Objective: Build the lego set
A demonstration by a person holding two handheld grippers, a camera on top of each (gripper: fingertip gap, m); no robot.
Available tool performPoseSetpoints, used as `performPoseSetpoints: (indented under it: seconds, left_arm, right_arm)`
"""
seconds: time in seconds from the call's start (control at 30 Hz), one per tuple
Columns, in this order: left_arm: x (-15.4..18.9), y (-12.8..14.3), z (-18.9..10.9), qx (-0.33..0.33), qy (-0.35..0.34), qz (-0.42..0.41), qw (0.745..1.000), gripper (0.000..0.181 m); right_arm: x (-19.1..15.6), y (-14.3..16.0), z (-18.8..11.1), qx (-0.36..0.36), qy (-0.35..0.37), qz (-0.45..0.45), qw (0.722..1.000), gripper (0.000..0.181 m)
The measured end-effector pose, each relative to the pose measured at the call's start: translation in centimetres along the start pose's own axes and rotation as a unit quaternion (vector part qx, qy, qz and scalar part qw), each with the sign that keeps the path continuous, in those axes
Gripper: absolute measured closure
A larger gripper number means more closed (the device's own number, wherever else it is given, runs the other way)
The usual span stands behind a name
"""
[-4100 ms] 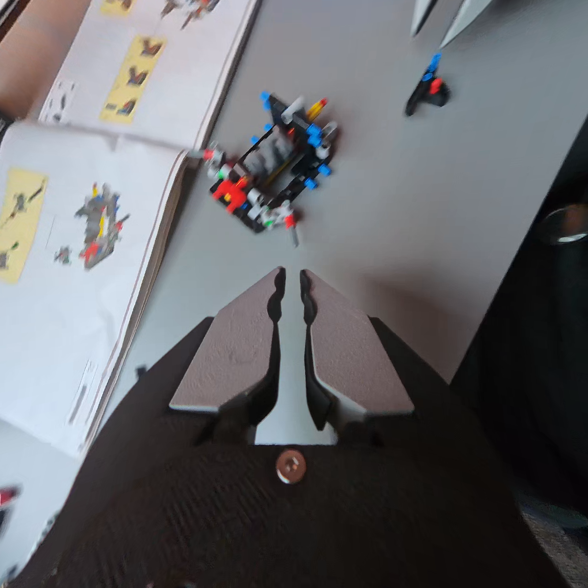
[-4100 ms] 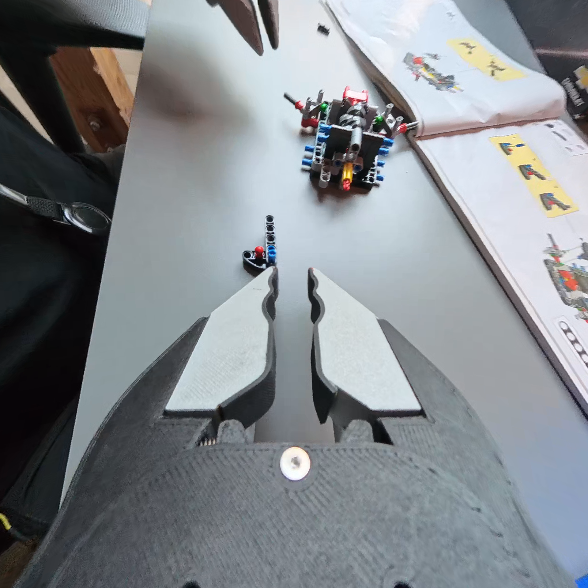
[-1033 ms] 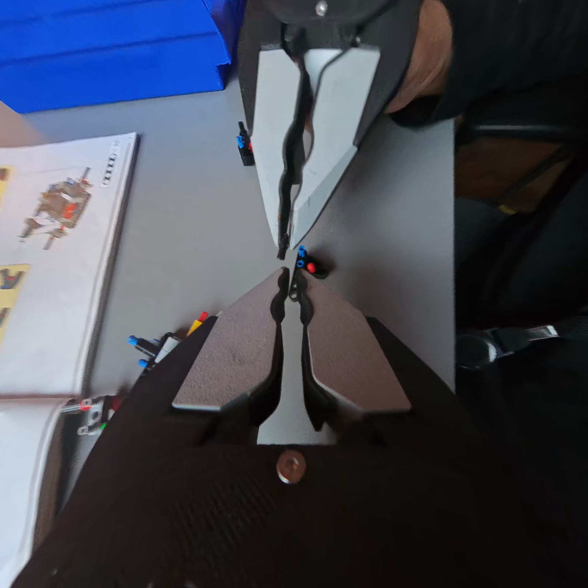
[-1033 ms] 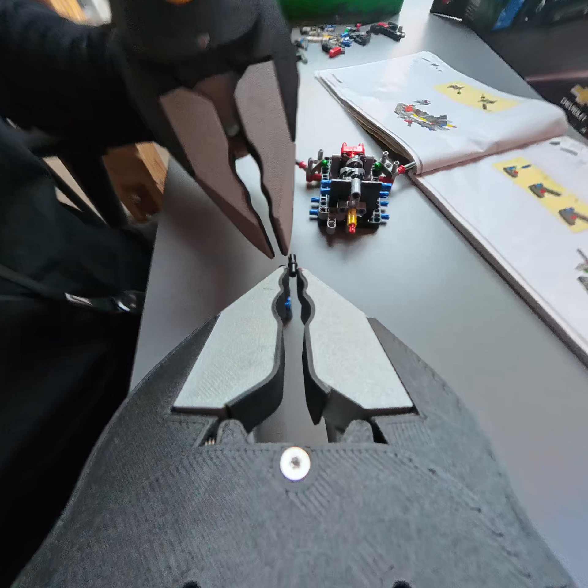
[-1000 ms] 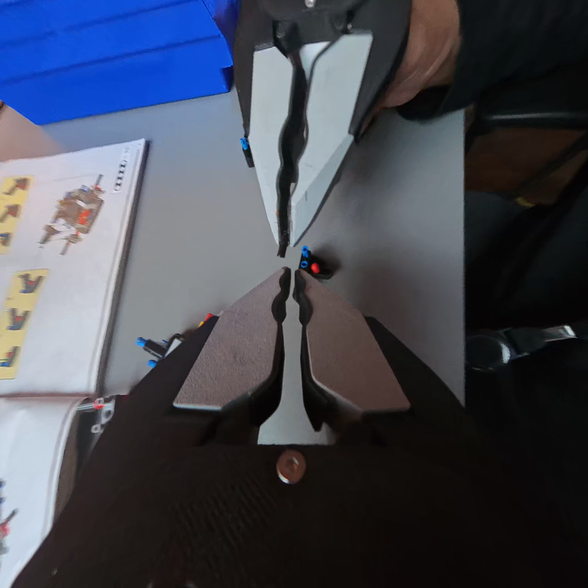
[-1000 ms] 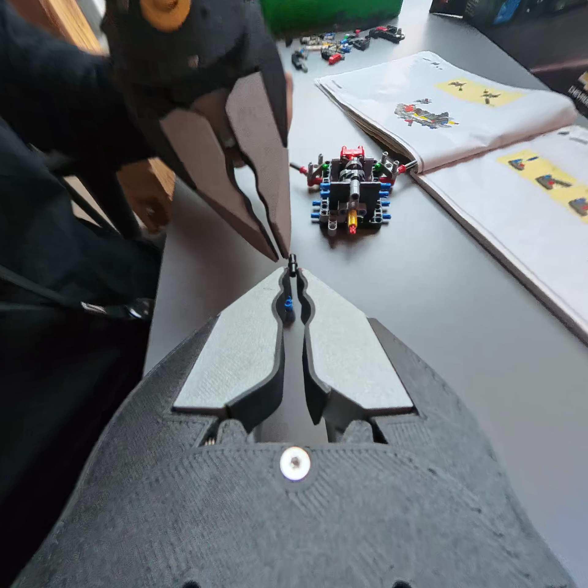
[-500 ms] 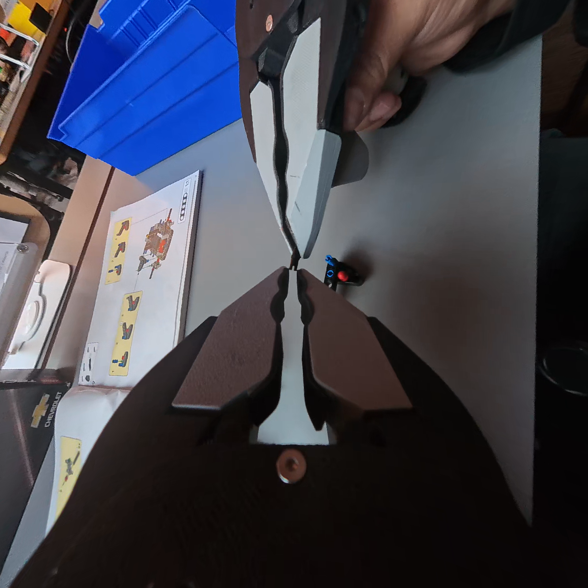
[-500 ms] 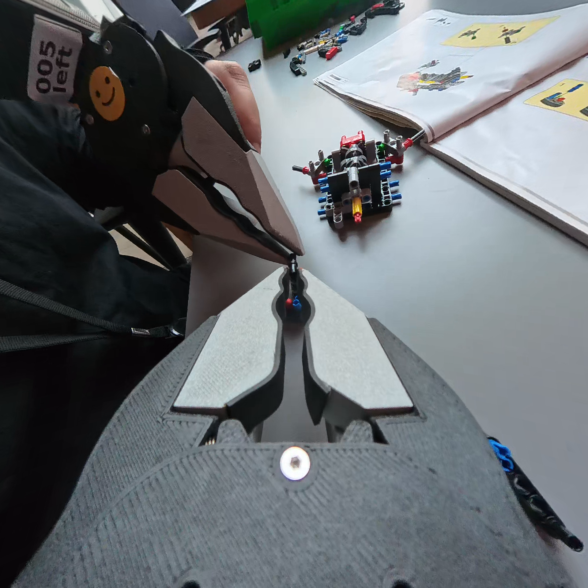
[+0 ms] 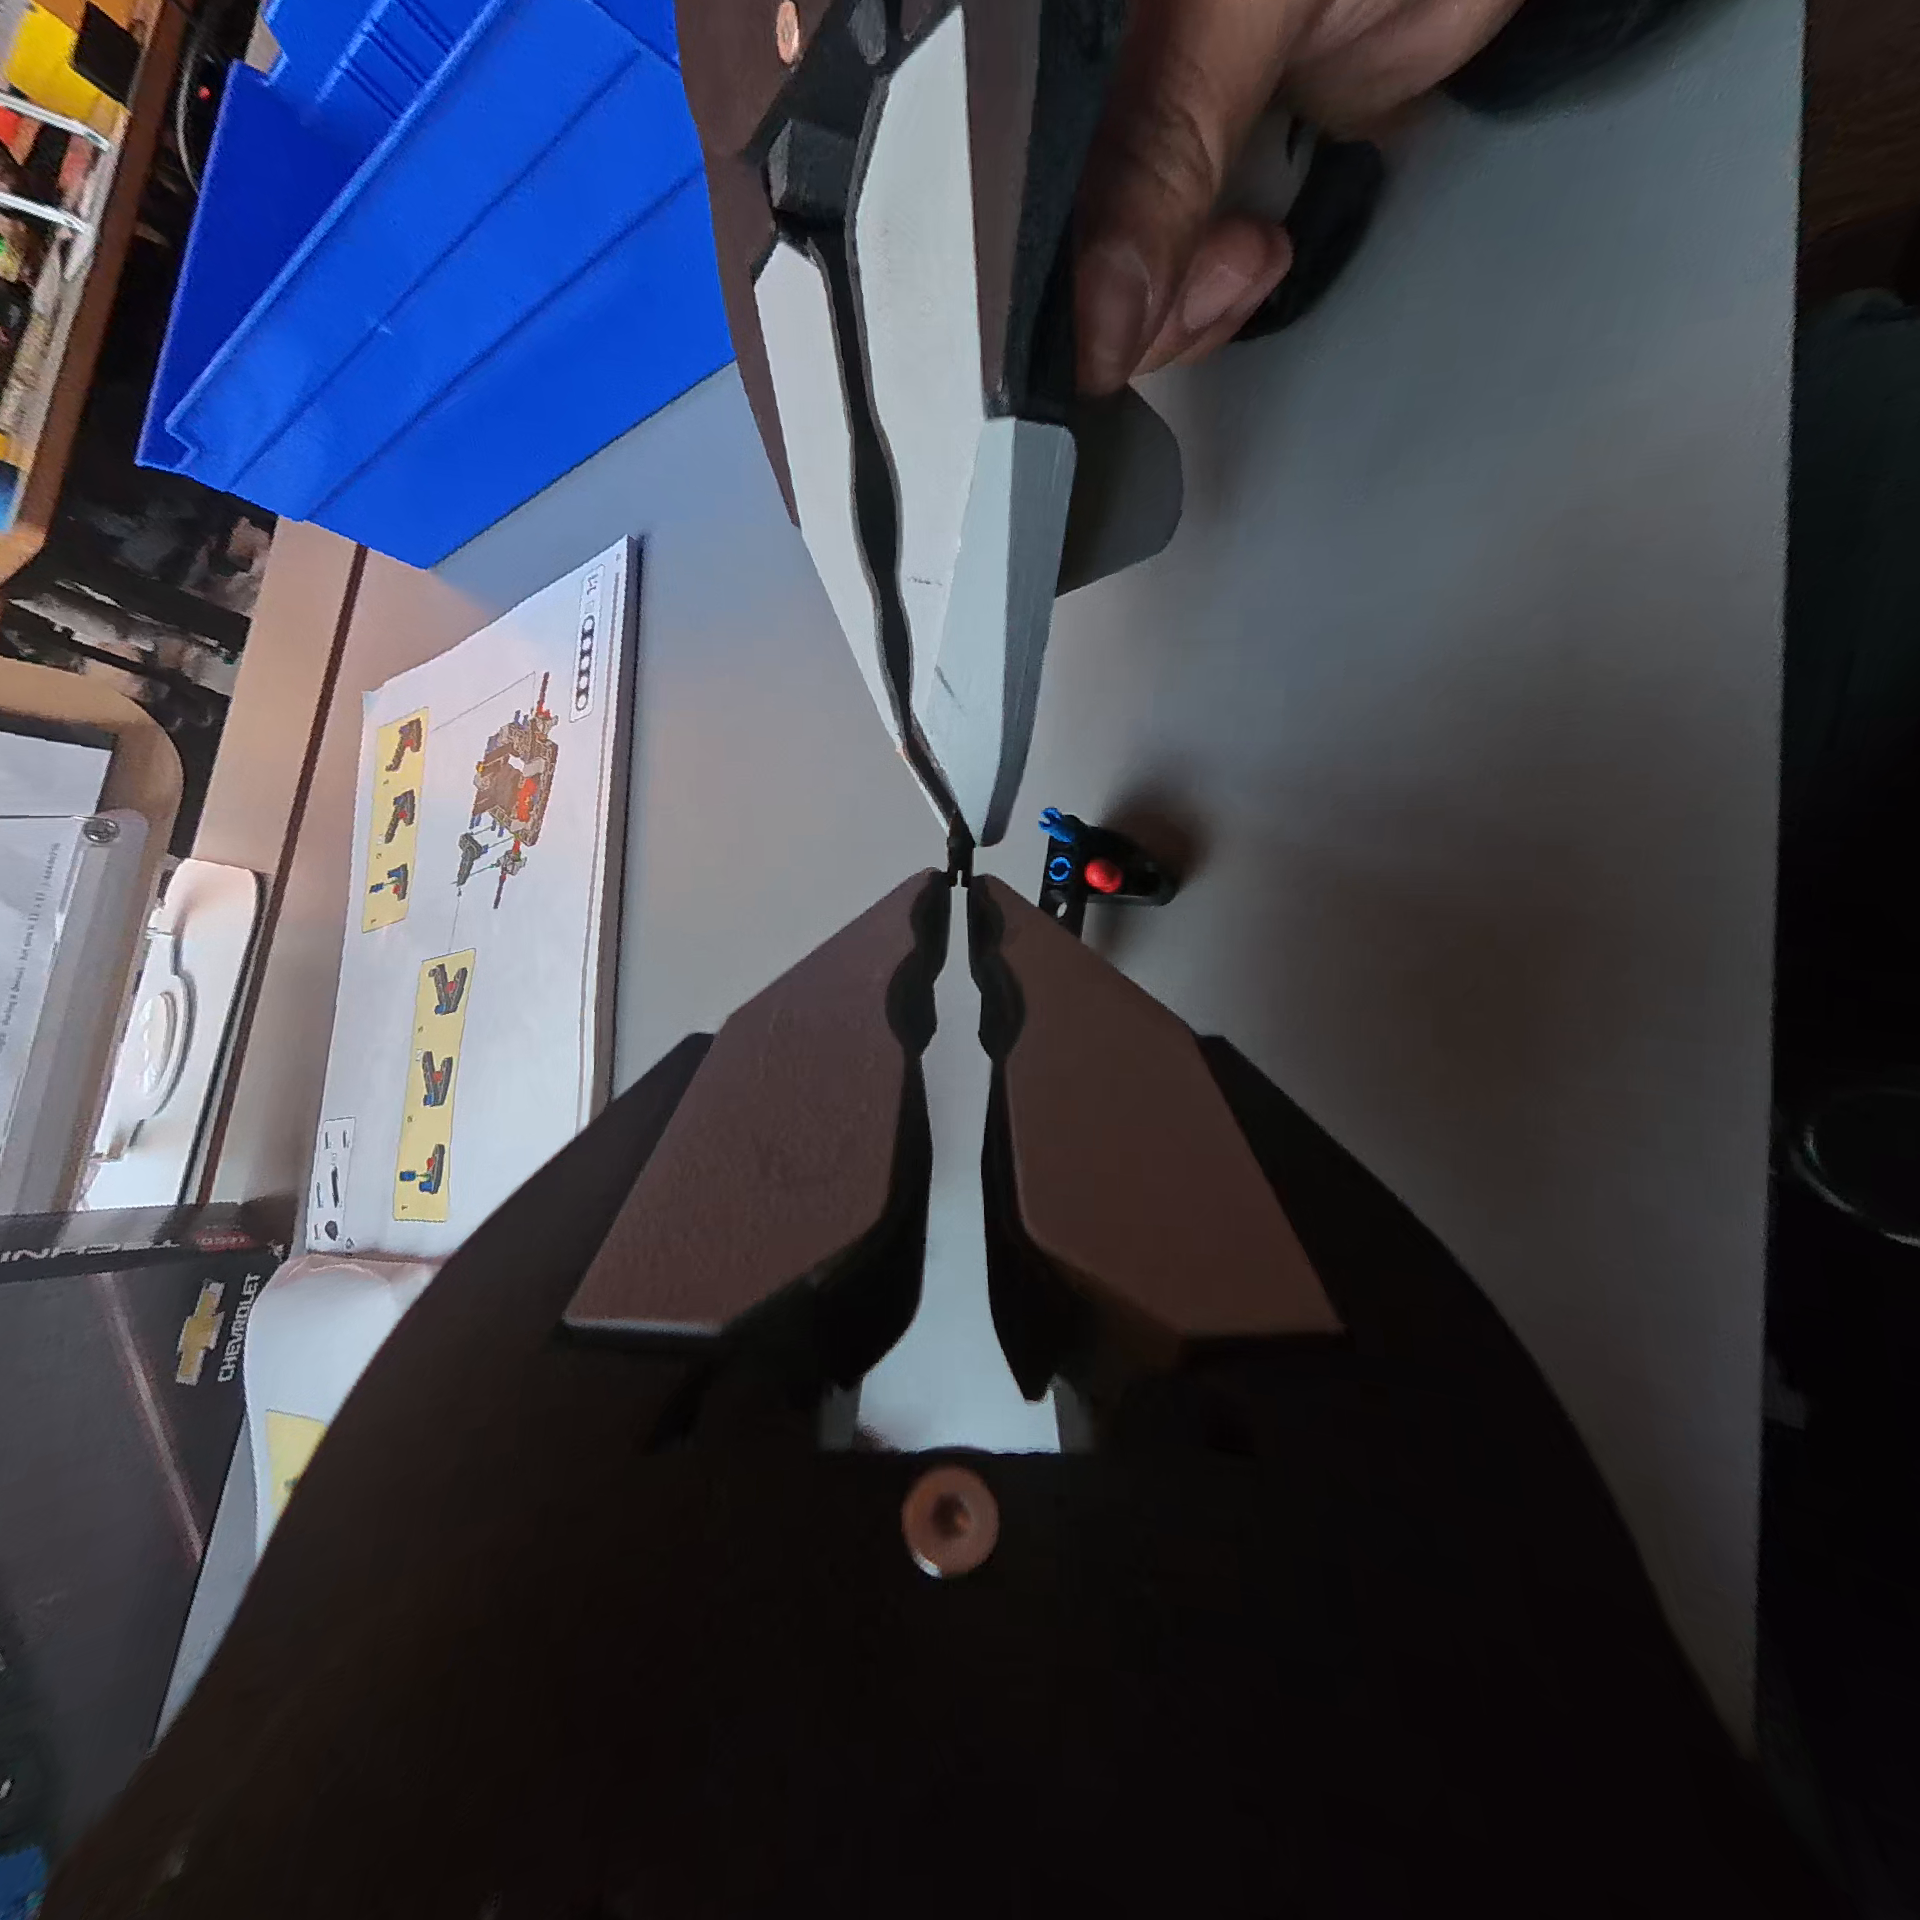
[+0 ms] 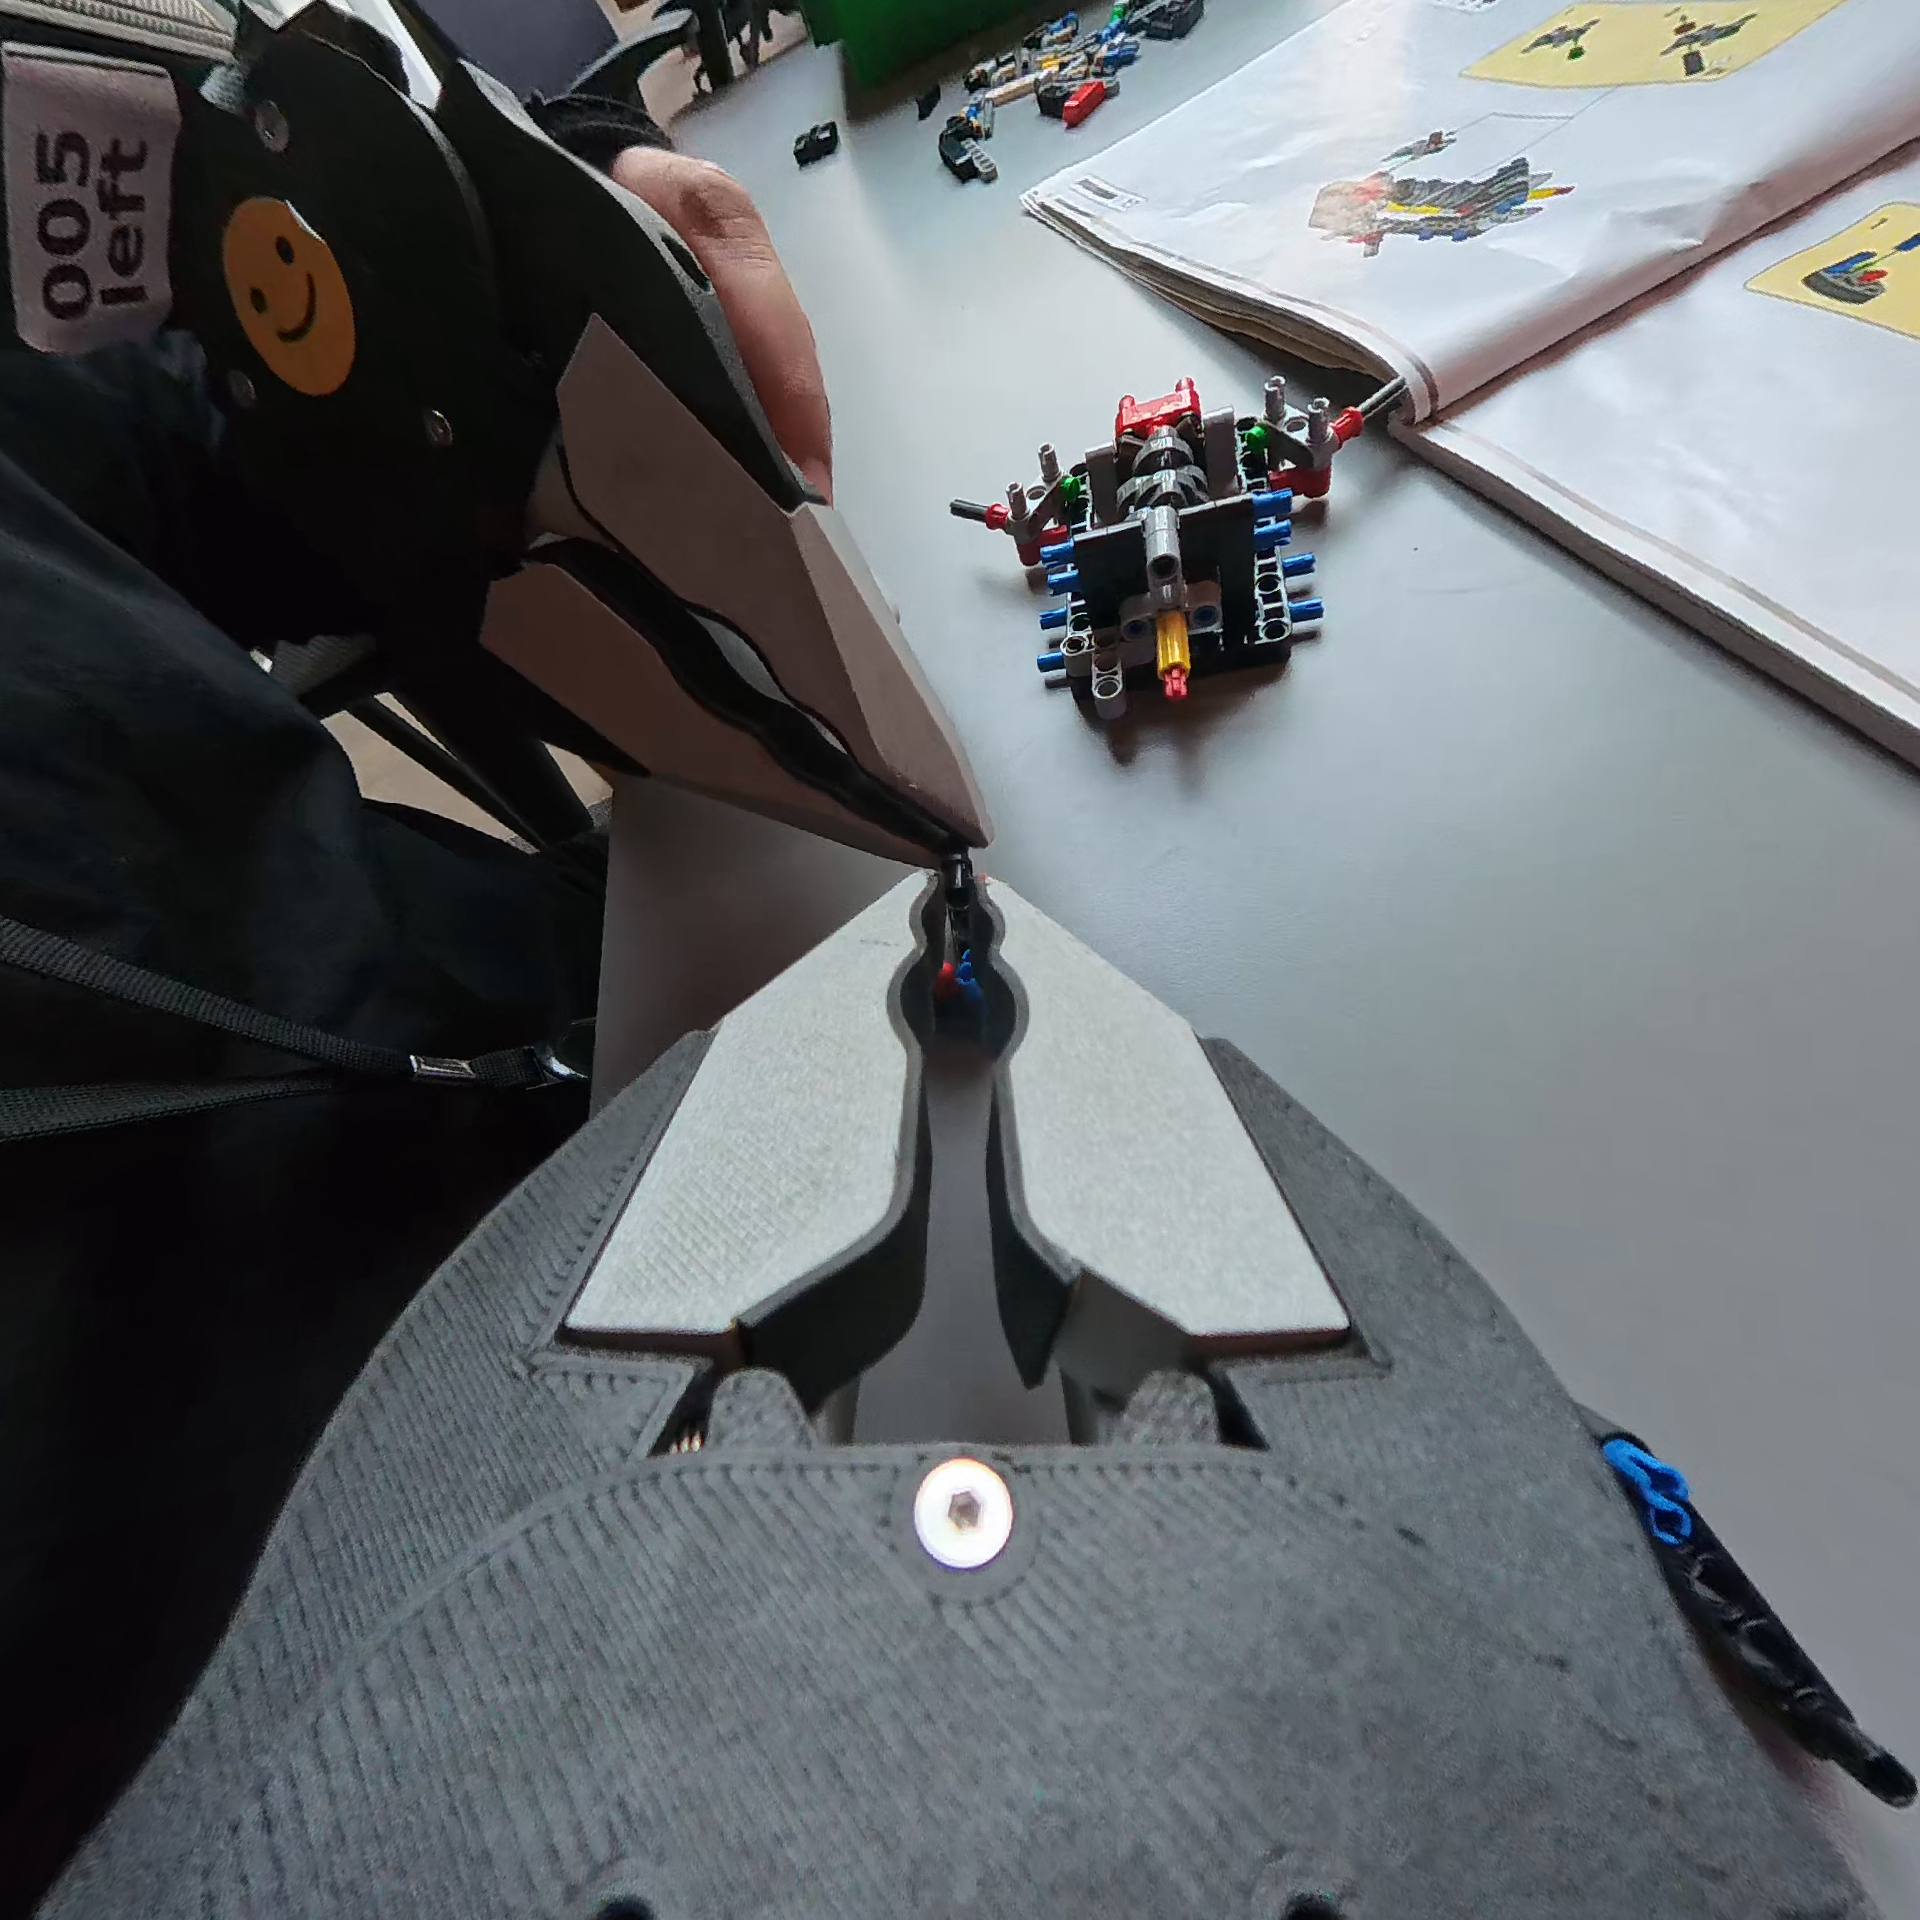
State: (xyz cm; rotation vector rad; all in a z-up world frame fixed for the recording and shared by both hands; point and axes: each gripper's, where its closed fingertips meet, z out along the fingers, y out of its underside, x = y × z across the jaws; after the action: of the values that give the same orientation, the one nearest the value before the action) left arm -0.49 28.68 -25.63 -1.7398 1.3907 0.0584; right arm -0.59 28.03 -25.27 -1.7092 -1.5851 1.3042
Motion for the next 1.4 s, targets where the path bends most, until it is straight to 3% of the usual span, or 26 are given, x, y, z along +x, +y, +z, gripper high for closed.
performPoseSetpoints:
  seconds: [0.4, 0.6, 0.73, 0.83, 0.93, 1.07, 1.4]
  left_arm:
    - [-0.5, -0.6, -0.3, 0.013, -0.012, -0.012, 1.000, 0.181]
    - [0.3, 1.6, 0.7, -0.023, 0.036, -0.065, 0.997, 0.181]
    - [-0.2, 1.8, 0.2, -0.023, 0.030, -0.065, 0.997, 0.181]
    - [-0.1, 1.3, 0.0, -0.016, 0.038, -0.062, 0.997, 0.162]
    - [0.2, 0.6, -0.1, 0.000, 0.046, -0.060, 0.997, 0.165]
    - [0.1, -0.9, -0.8, 0.035, 0.024, 0.001, 0.999, 0.173]
    - [0.9, -0.6, -0.6, 0.010, 0.002, 0.124, 0.992, 0.174]
  right_arm:
    - [-0.1, 0.6, 0.6, -0.025, 0.016, -0.024, 0.999, 0.181]
    - [0.2, 0.5, 0.5, -0.025, 0.022, -0.025, 0.999, 0.181]
    - [0.8, 0.8, -0.1, -0.031, 0.026, -0.009, 0.999, 0.181]
    - [0.6, 0.7, -0.3, -0.039, 0.014, -0.007, 0.999, 0.181]
    - [0.1, 0.8, -0.2, -0.066, -0.006, -0.005, 0.998, 0.181]
    - [-0.4, 1.7, 0.0, -0.113, -0.044, 0.025, 0.992, 0.181]
    - [-1.8, 1.5, 0.1, -0.169, -0.098, 0.041, 0.980, 0.181]
